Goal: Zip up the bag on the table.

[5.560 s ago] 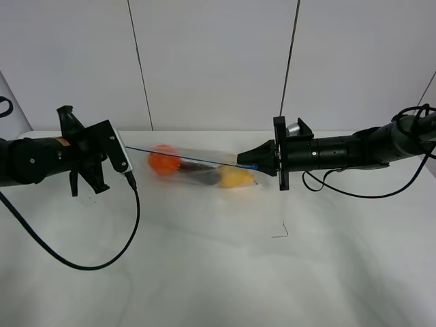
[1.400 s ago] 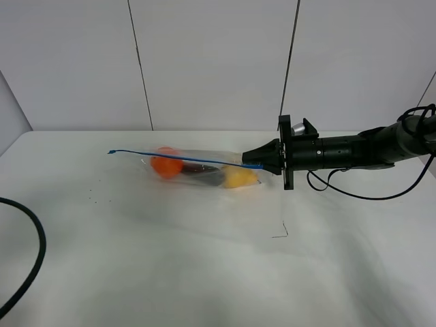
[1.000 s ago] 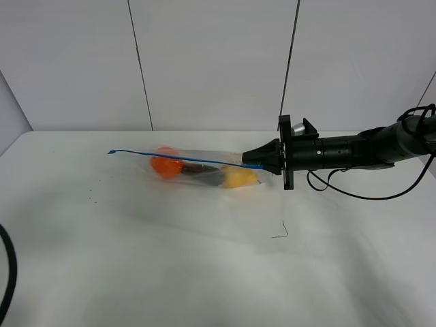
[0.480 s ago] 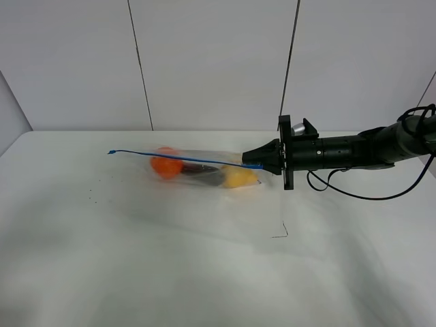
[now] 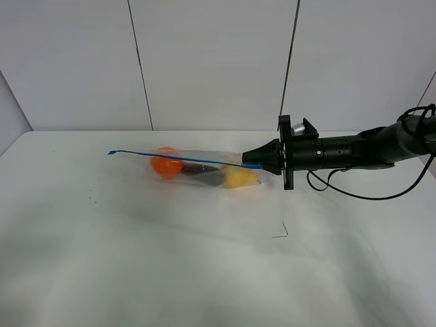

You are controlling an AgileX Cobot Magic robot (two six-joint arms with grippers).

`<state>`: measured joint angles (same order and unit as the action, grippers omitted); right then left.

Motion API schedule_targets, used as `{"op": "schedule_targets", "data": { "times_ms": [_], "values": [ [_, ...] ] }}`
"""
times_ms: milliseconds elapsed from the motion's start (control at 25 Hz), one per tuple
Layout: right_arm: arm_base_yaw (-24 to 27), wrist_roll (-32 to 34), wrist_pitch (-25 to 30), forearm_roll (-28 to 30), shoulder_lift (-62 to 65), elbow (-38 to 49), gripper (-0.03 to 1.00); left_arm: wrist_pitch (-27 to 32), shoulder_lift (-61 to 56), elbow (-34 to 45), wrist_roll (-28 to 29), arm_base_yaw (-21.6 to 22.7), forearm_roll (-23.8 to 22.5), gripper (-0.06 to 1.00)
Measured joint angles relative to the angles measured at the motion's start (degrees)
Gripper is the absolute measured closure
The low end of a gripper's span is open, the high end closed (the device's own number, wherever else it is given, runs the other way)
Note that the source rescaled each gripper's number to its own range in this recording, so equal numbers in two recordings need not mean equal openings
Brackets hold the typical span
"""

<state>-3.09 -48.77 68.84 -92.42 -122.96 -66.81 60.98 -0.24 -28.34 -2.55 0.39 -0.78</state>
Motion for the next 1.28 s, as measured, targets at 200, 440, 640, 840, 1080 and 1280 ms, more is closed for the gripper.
{"op": "schedule_targets", "data": {
  "times_ms": [200, 440, 640, 840, 1080, 1280],
  "values": [
    [0.0, 1.0, 0.1, 2.8, 0.0, 0.0, 0.56, 0.0, -0.2, 0.0, 0.0, 0.0, 0.0, -0.03],
    [0.0, 5.4, 0.1, 8.8, 0.0, -1.5, 0.02, 0.0, -0.2, 0.0, 0.0, 0.0, 0.0, -0.03],
    [0.0, 16.3, 0.3, 25.5, 0.0, -12.1, 0.00, 0.0, -0.2, 0.0, 0.0, 0.0, 0.0, -0.03],
    [-0.3, 27.2, 0.4, 46.2, 0.0, -24.6, 0.00, 0.0, -0.2, 0.0, 0.0, 0.0, 0.0, -0.03],
    [-2.5, 38.7, 0.3, 74.3, 0.0, -39.2, 0.00, 0.0, -0.2, 0.0, 0.0, 0.0, 0.0, -0.03],
    [-1.0, 42.4, 0.5, 84.2, 0.0, -42.4, 0.00, 0.0, -0.2, 0.0, 0.0, 0.0, 0.0, -0.03]
  ]
}}
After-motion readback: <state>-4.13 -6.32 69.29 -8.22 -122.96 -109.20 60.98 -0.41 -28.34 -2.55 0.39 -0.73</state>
